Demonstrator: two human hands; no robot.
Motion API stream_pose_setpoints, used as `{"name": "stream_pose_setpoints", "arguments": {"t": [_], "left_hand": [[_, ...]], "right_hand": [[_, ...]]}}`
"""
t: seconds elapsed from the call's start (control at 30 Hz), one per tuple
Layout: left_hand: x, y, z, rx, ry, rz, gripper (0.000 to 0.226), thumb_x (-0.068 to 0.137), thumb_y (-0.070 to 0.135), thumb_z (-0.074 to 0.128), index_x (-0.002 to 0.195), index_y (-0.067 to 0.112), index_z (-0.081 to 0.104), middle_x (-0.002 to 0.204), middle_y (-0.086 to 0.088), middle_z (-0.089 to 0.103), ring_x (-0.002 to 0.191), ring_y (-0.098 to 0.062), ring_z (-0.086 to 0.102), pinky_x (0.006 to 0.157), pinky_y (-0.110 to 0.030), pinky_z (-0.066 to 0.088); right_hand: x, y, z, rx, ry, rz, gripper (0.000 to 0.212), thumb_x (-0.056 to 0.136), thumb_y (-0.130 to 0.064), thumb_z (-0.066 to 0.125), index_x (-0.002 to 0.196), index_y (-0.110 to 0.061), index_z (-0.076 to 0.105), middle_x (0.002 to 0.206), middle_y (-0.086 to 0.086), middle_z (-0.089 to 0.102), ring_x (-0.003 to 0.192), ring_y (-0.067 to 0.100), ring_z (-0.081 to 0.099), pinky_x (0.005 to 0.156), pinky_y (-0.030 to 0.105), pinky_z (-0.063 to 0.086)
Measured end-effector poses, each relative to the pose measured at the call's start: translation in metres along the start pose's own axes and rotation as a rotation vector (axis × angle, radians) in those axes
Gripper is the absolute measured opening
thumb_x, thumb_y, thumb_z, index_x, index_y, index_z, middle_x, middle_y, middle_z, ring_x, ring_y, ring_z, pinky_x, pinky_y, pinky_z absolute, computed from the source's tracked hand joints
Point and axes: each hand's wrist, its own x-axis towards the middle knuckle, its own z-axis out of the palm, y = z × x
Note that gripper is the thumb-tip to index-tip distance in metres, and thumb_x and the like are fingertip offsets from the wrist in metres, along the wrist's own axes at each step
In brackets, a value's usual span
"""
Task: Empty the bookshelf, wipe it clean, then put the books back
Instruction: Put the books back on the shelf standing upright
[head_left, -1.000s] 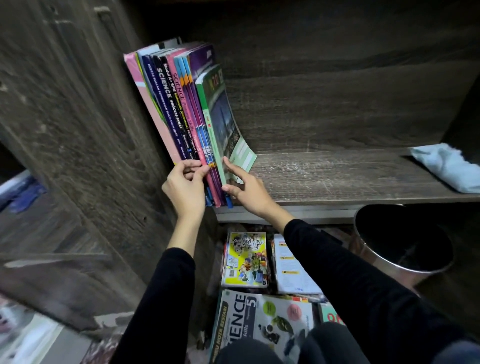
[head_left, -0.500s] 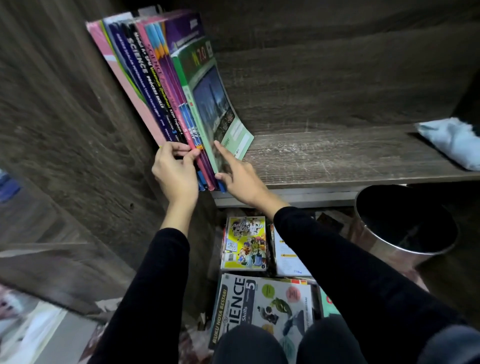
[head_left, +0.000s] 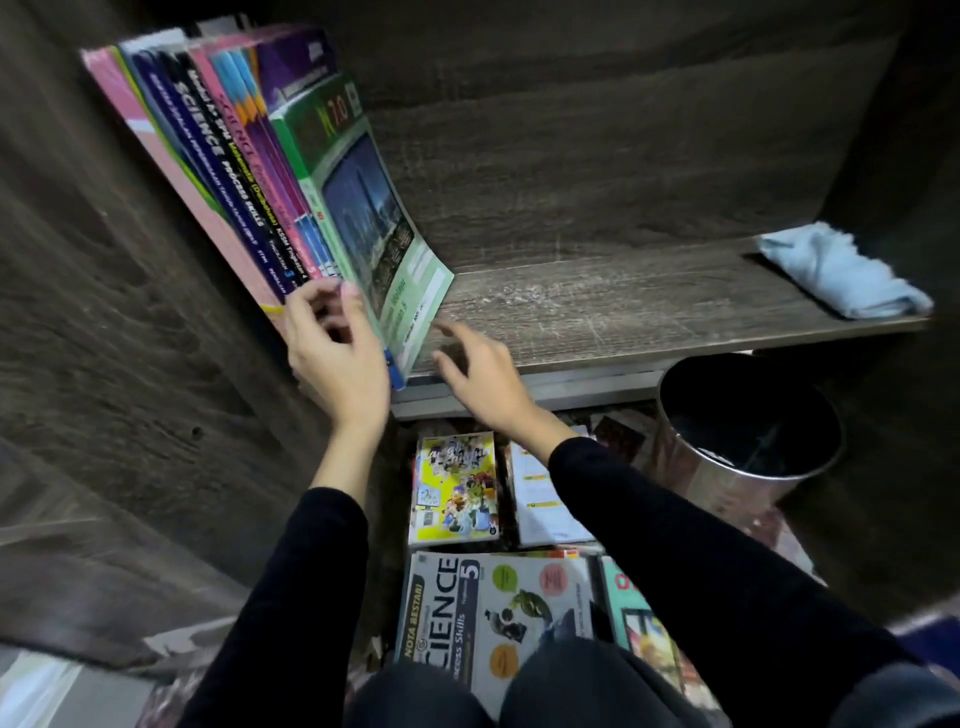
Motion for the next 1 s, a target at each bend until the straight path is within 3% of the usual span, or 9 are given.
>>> {"name": "stream_pose_setpoints", "arguments": {"t": [0.13,0.23,0.37,0.47,0.6,0.73,0.8,0.87,1.0], "left_hand": [[-0.017,0.038,0.019,-0.013,-0.120,0.198,0.017,0.093,0.018,0.055,0.093,0.002,0.061,0.089,0.002,0.058,0.076,0.000,0.049,0.068,-0.008,0.037],[-0.044,0.058,0.037,-0.016,-0.308,0.309,0.015,0.093,0.017,0.055,0.095,0.003,0.061,0.089,0.003,0.058,0.078,-0.002,0.050,0.072,-0.005,0.034],[-0.100,0.055,0.061,-0.006,-0.643,0.255,0.016,0.093,0.025,0.054,0.094,0.011,0.062,0.084,0.004,0.061,0.071,-0.001,0.050,0.068,-0.012,0.035],[-0.152,0.028,0.075,0.006,-0.900,0.065,0.009,0.091,0.021,0.057,0.091,0.014,0.063,0.083,0.000,0.065,0.072,-0.007,0.056,0.069,-0.014,0.039],[-0.222,-0.024,0.077,0.123,-1.243,-0.394,0.005,0.091,0.020,0.061,0.092,0.015,0.059,0.087,-0.002,0.061,0.084,-0.020,0.059,0.072,-0.021,0.040],[-0.284,-0.080,0.075,0.368,-1.483,-0.822,0.018,0.090,0.028,0.062,0.091,0.011,0.066,0.115,-0.015,0.065,0.107,-0.027,0.060,0.089,-0.034,0.047],[-0.304,-0.096,0.072,0.424,-1.563,-0.960,0.019,0.093,0.025,0.058,0.091,0.007,0.066,0.120,-0.023,0.061,0.111,-0.033,0.059,0.085,-0.034,0.048],[-0.324,-0.108,0.066,0.468,-1.586,-1.016,0.031,0.093,0.020,0.057,0.115,-0.001,0.062,0.123,-0.021,0.060,0.113,-0.033,0.058,0.083,-0.029,0.046],[-0.354,-0.116,0.059,0.473,-1.528,-1.060,0.035,0.087,0.017,0.062,0.120,0.006,0.060,0.119,-0.013,0.064,0.106,-0.026,0.062,0.080,-0.025,0.044]], "right_hand": [[-0.024,0.015,-0.055,0.014,0.206,-0.024,0.032,0.093,-0.011,0.056,0.124,-0.003,0.057,0.120,0.012,0.064,0.103,0.018,0.062,0.090,0.024,0.045],[-0.054,0.030,-0.095,-0.007,0.330,-0.010,0.029,0.092,-0.013,0.056,0.120,-0.004,0.059,0.114,0.008,0.066,0.096,0.012,0.061,0.085,0.017,0.045],[-0.109,0.061,-0.131,-0.096,0.470,0.069,0.026,0.088,-0.017,0.057,0.110,-0.004,0.063,0.097,0.005,0.067,0.085,0.010,0.061,0.082,0.015,0.043],[-0.160,0.093,-0.142,-0.136,0.481,0.231,0.021,0.087,-0.021,0.058,0.102,-0.008,0.065,0.086,0.001,0.067,0.076,0.011,0.061,0.075,0.021,0.046],[-0.230,0.149,-0.141,-0.248,0.396,0.570,0.011,0.088,-0.017,0.063,0.091,-0.006,0.064,0.085,0.008,0.068,0.078,0.023,0.062,0.071,0.031,0.043],[-0.284,0.203,-0.132,-0.254,0.197,0.979,0.024,0.088,-0.023,0.063,0.101,-0.002,0.059,0.098,0.019,0.066,0.091,0.034,0.060,0.075,0.036,0.042],[-0.302,0.221,-0.124,-0.236,0.090,1.154,0.047,0.089,-0.031,0.063,0.124,-0.002,0.049,0.118,0.022,0.061,0.109,0.037,0.057,0.085,0.036,0.042],[-0.312,0.232,-0.118,-0.241,0.024,1.268,0.064,0.089,-0.036,0.063,0.137,-0.003,0.037,0.130,0.023,0.054,0.119,0.038,0.052,0.092,0.037,0.040],[-0.326,0.247,-0.110,-0.151,-0.040,1.371,0.071,0.085,-0.047,0.064,0.136,-0.005,0.039,0.132,0.023,0.052,0.118,0.038,0.052,0.092,0.038,0.041]]}}
